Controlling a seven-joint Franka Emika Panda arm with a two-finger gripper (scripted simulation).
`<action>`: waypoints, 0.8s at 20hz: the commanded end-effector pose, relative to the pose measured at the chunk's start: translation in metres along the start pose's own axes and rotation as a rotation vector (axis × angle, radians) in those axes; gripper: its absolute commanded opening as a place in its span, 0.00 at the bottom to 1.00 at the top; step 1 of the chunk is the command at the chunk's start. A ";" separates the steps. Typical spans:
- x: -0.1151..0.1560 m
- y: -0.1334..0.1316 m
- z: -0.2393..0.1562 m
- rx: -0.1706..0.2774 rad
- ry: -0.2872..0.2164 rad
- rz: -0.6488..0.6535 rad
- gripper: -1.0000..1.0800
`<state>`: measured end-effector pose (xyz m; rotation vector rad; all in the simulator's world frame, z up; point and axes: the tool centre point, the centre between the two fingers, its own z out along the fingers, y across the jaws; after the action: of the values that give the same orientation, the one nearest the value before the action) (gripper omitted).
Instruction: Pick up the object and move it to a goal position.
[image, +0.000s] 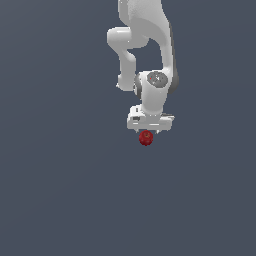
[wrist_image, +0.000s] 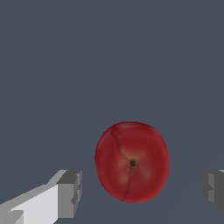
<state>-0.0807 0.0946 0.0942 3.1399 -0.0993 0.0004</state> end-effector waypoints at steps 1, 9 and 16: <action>-0.001 0.000 0.006 0.000 -0.001 0.000 0.96; -0.002 0.000 0.041 0.000 0.000 0.001 0.96; -0.002 -0.001 0.048 0.000 0.000 0.002 0.00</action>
<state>-0.0827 0.0957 0.0473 3.1401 -0.1013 -0.0003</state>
